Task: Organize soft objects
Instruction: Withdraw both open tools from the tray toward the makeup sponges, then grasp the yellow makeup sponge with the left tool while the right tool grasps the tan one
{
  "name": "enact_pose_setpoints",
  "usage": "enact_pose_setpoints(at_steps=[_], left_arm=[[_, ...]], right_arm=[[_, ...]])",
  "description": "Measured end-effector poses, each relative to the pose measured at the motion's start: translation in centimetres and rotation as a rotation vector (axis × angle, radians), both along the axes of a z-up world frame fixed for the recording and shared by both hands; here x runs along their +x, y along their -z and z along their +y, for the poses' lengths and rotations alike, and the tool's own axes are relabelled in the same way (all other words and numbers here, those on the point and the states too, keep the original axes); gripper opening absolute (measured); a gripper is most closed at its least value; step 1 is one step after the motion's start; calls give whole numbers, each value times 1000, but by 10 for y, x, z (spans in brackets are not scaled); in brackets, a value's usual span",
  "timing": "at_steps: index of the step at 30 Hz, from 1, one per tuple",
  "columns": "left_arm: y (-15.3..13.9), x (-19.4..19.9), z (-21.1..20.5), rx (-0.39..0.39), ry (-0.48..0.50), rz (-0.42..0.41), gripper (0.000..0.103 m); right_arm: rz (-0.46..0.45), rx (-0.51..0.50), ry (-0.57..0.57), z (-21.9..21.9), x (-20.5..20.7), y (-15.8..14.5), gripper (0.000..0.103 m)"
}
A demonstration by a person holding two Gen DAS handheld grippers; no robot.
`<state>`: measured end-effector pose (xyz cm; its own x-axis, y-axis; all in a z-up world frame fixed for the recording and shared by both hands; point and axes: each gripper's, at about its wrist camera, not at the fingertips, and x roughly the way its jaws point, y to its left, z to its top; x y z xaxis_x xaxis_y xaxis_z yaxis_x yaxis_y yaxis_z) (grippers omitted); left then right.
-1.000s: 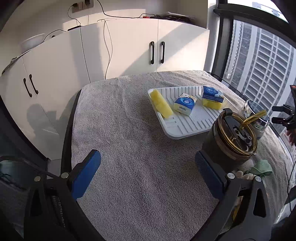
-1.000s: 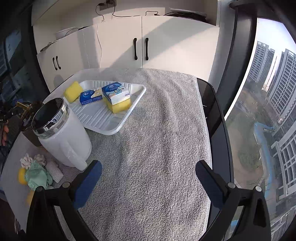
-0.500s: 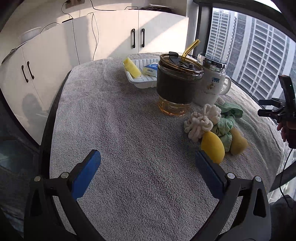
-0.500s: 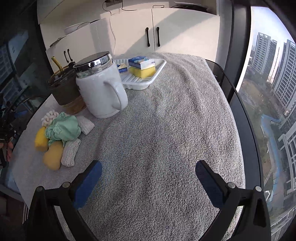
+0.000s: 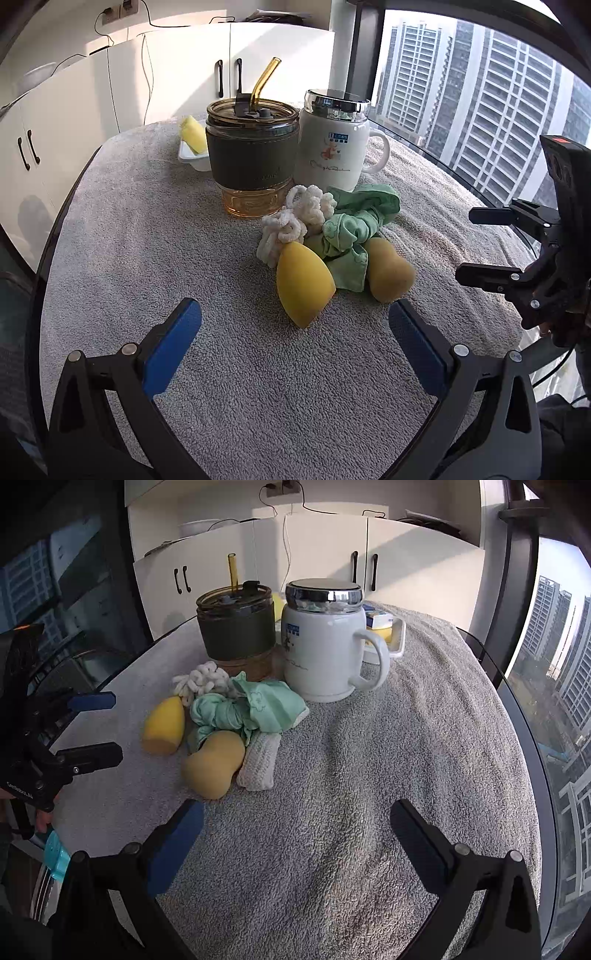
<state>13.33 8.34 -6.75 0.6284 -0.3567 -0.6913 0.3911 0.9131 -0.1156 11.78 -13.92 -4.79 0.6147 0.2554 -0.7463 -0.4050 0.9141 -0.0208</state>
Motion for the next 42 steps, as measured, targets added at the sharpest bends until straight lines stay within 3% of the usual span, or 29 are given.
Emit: enact_pose_setpoints(at_steps=[5,16,17,19,21,25,42], left_arm=[[5,4,-13,15,-26,9,103],[19,20,-9,21,-81,54,101],[19,21,-10,25,-78,51,98],[21,22,-11,29,-68,48,72],[23,24,-10,25,-63,60,57],[32,28,-9,10,-44,92,40],[38,26,10,-98,-54,97,31]], right_arm=[[-18,-38,7,16,1,5,103],[34,-3,1,34,11,18,80],[37,-4,-2,36,11,19,79],[44,1,-5,38,13,20,76],[48,4,-9,40,13,20,73],[55,5,-28,47,12,20,69],[65,-7,-72,79,18,20,57]])
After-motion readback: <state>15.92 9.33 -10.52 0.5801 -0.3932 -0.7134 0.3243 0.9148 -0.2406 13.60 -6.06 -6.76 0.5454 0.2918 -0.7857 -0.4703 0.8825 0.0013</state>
